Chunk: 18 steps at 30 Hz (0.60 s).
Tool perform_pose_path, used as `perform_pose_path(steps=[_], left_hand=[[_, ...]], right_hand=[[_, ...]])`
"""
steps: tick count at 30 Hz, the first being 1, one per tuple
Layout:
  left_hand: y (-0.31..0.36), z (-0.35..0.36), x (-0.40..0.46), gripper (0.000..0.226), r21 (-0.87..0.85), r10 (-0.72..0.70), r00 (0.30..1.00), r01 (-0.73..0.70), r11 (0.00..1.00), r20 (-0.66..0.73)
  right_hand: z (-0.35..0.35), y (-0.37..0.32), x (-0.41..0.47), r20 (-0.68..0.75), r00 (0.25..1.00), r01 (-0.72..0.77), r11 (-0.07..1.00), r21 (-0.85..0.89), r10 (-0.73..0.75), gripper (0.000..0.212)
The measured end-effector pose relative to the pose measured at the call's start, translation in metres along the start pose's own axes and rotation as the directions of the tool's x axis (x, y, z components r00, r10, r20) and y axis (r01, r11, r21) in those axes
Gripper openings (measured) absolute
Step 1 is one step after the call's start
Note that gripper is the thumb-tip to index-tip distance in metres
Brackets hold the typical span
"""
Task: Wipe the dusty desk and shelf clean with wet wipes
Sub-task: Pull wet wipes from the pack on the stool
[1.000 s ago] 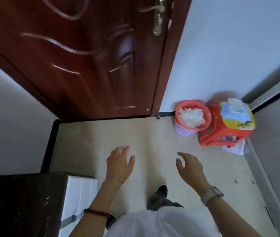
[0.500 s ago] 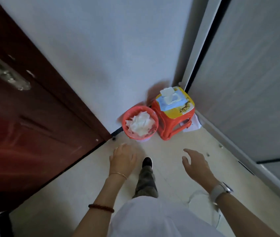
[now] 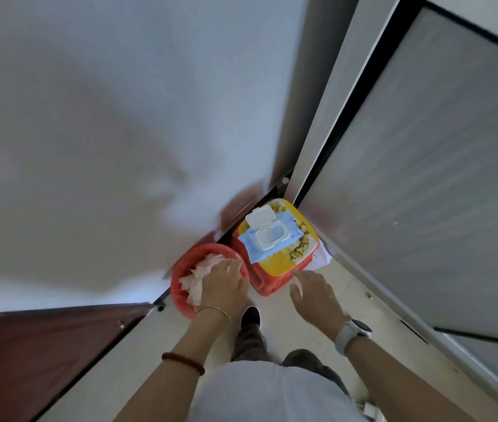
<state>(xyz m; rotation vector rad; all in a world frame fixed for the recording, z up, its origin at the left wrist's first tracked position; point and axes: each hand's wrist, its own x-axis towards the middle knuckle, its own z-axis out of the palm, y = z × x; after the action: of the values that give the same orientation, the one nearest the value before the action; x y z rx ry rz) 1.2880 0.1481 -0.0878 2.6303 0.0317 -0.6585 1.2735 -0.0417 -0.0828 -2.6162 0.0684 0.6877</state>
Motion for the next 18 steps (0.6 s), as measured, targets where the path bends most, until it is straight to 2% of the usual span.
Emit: perform_pose_path(steps=[6,11,15,18], left_hand=[[0.009,0.021,0.089,0.044,0.022,-0.005,0.997,0.004,1.0,0.079],[0.006,0.075,0.159,0.058,-0.032,-0.083,0.989,0.088,0.996,0.124],[0.005,0.122,0.212,0.053,-0.1,-0.197,0.971,0.212,0.972,0.137],[0.005,0.151,0.246,0.057,-0.094,-0.253,0.965,0.259,0.961,0.07]], right_hand=[[0.006,0.03,0.104,0.042,0.999,-0.002,0.999,0.045,0.0,0.04],[0.045,0.076,0.191,0.142,0.99,0.016,0.998,-0.054,-0.009,0.044],[0.082,0.103,0.246,0.062,0.976,0.217,0.949,-0.227,-0.208,0.045],[0.103,0.118,0.274,0.032,0.938,0.337,0.884,-0.324,-0.346,0.049]])
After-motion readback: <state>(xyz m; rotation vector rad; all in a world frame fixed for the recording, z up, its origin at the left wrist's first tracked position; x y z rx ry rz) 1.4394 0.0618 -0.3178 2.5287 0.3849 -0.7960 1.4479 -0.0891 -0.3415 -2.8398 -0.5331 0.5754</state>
